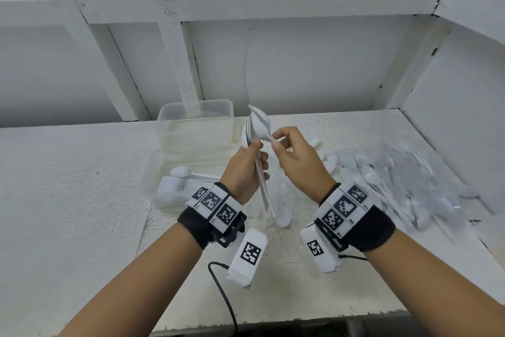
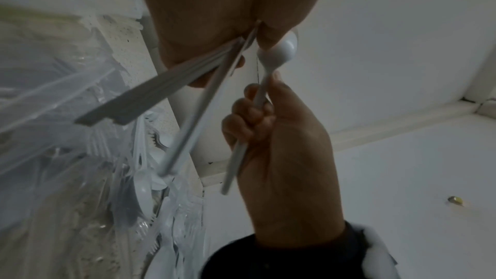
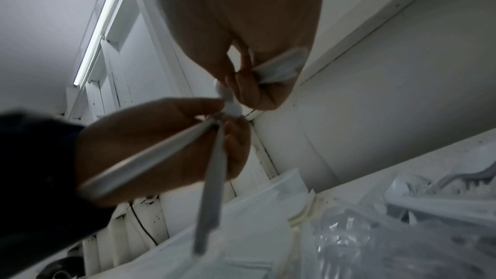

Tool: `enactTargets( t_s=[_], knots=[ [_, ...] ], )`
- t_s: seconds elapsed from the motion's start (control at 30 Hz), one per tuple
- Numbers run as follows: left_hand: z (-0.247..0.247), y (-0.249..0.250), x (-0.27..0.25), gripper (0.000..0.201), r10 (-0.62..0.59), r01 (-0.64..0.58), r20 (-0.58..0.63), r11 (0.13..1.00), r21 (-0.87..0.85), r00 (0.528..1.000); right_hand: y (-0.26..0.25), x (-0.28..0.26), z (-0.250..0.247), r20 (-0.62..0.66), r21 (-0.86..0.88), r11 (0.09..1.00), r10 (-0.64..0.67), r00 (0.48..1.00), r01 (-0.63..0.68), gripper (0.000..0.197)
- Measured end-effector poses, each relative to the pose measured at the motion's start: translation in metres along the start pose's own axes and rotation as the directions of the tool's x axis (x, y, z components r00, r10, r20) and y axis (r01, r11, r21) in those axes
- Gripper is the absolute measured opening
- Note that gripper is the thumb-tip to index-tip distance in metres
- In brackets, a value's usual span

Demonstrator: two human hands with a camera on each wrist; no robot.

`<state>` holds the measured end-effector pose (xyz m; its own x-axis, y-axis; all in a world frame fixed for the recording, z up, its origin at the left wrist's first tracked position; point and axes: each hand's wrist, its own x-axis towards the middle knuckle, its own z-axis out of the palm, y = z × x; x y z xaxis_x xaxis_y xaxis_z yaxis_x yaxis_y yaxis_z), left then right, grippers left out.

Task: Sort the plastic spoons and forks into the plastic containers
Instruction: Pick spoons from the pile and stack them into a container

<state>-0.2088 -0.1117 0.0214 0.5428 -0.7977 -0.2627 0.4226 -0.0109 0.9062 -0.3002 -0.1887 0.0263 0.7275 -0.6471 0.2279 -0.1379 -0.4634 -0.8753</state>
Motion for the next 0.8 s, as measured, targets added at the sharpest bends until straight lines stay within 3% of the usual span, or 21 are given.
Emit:
enactTargets(
  t_s=[0.13, 0.27, 0.37, 0.57, 0.8],
  knots=[
    [0.003, -0.002, 0.001, 0.024, 0.027, -0.025, 0.035, 0.999, -0.03, 0.999, 0.003, -0.002, 0.01, -0.141, -0.047, 0.999, -0.029, 0.99, 0.023, 0.017],
    [0.003, -0.005, 0.004, 0.05, 0.026, -0.02, 0.067, 0.997, -0.078, 0.997, 0.003, -0.004, 0.016, -0.263, -0.015, 0.999, -0.05, 0.964, 0.048, 0.013],
    [0.004, -0.005, 0.005, 0.033, 0.034, -0.026, 0.101, 0.996, -0.08, 0.994, 0.004, -0.006, 0.023, -0.335, -0.032, 0.997, -0.076, 0.939, 0.069, 0.01],
    [0.002, -0.006, 0.007, 0.038, 0.057, -0.038, 0.164, 0.992, -0.118, 0.985, 0.003, -0.006, 0.027, -0.367, -0.008, 0.997, -0.071, 0.928, 0.073, 0.006],
    [0.005, -0.008, 0.009, 0.042, 0.048, -0.023, 0.125, 0.981, -0.194, 0.991, 0.005, -0.003, 0.03, -0.364, -0.045, 0.995, -0.103, 0.926, 0.093, 0.006]
  ],
)
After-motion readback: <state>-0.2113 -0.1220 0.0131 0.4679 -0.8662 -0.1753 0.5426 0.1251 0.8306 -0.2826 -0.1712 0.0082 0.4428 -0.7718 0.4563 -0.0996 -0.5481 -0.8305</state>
